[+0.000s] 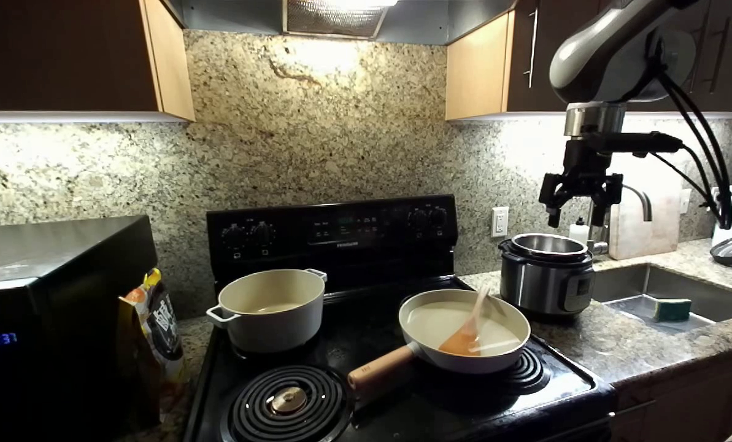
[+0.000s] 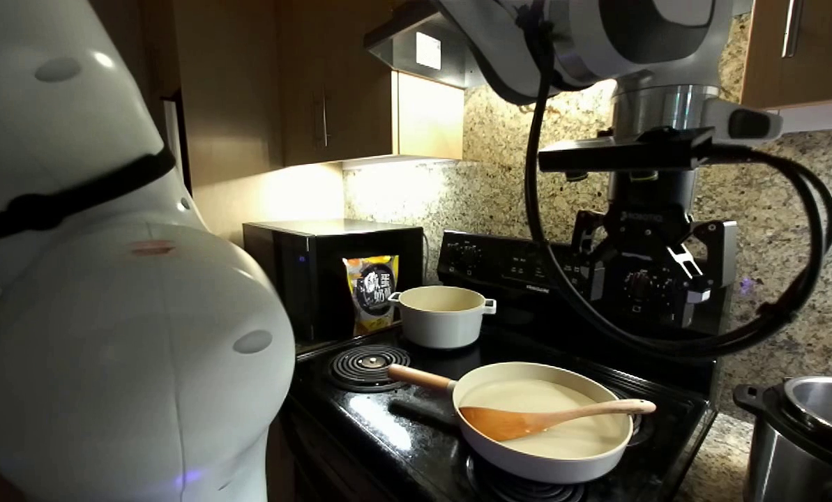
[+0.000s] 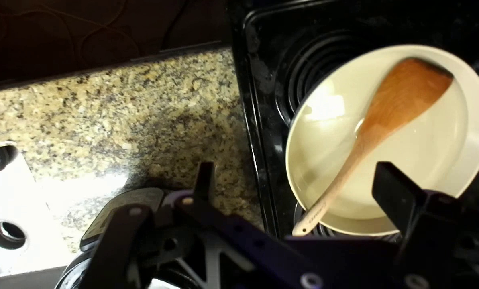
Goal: Use the spatula to stir the water
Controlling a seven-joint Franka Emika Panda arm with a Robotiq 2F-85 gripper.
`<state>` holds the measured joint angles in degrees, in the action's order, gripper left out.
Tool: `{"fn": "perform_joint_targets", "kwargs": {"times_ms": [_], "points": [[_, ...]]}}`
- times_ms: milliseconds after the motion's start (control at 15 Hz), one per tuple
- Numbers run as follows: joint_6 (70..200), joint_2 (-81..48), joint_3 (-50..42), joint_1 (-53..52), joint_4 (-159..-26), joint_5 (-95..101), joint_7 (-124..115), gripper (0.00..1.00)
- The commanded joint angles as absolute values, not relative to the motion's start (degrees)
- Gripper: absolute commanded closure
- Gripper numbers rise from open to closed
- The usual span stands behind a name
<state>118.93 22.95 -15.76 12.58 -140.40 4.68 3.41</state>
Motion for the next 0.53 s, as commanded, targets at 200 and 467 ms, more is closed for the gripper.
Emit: {"fn": "perform_joint_targets", "kwargs": {"times_ms": [200,467], "points": [[115.1,8.7,-16.9,10.7,-130.6,-6.6,7.7,0.00],[116.7,8.8,-15.8,11.4,-131.6,-5.1,5.3,0.00]]}}
